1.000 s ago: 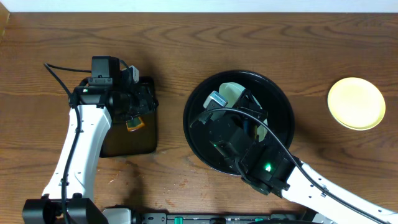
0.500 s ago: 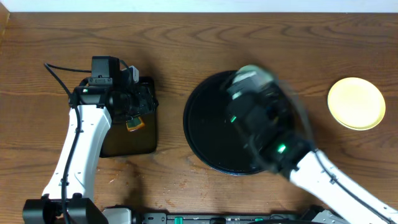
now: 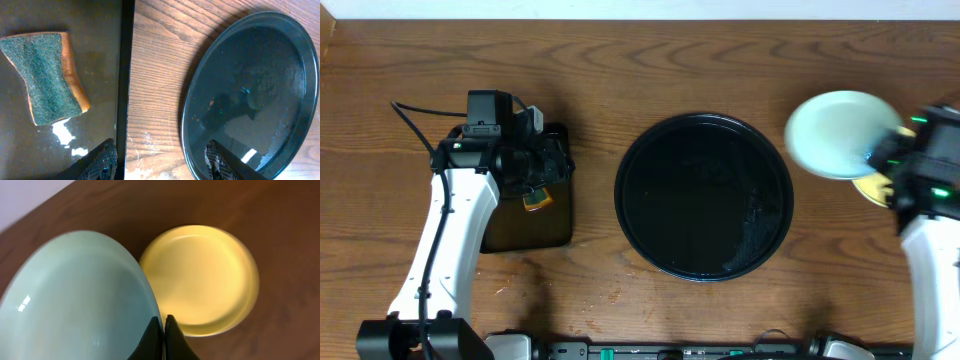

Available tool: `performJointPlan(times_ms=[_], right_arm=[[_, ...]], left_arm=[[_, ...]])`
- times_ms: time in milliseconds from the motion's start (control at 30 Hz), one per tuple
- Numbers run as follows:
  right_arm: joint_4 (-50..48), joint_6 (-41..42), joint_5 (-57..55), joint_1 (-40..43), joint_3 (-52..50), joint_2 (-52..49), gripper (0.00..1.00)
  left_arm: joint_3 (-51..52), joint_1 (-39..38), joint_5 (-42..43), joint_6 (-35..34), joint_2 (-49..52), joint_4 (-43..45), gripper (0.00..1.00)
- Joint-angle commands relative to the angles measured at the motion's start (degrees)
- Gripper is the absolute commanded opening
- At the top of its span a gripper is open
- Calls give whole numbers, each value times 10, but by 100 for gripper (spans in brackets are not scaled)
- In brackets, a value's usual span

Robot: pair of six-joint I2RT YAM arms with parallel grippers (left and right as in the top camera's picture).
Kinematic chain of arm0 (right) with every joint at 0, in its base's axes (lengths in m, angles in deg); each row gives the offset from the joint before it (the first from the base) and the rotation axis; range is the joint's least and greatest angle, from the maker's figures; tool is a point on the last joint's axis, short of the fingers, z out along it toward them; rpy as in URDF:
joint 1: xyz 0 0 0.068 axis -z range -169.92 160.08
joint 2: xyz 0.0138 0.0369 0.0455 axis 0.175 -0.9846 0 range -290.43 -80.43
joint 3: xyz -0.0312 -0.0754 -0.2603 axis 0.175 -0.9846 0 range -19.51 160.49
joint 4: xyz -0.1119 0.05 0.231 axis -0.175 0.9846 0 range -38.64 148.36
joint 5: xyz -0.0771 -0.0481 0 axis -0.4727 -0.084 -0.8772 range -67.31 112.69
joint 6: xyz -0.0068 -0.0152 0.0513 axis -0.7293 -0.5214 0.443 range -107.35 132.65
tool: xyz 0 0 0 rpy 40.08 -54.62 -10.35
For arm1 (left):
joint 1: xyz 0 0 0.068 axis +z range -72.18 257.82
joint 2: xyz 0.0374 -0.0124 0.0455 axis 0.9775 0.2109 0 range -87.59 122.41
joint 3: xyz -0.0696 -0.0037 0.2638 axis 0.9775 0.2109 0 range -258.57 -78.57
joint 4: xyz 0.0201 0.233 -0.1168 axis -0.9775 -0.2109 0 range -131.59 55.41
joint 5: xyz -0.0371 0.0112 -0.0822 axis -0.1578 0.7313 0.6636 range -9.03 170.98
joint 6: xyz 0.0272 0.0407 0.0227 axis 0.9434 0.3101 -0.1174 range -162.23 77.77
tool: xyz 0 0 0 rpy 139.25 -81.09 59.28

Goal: Clean dirty plates on tray and stack at the side
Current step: 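Carry the pale green plate right and stack it on the yellow plate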

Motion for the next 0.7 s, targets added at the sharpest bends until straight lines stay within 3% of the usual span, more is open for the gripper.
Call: performJointPlan(times_ms=[0,167,400,433,500,533,667], right_arm=[[0,65,75,96,10,-25,1],[-6,71,75,184,10,-89,1],[-49,66,113,209,10,-186,1],[-64,59,142,209,10,-191,4],[-95,50,191,209,10,-192,32],[-117,40,231,209,10,-188,40],[-152,18,325,201,10,-148,50]], left_arm=[[-6,2,-7,8,-9,-1,59],[-6,2,-7,8,-9,-1,59],[-6,2,-7,8,-9,-2,58],[-6,2,-7,8,-9,-2,58],[-6,2,-7,8,-9,-2,58],[-6,2,-7,8,-9,-2,59],[-6,2,-7,8,-9,-2,59]])
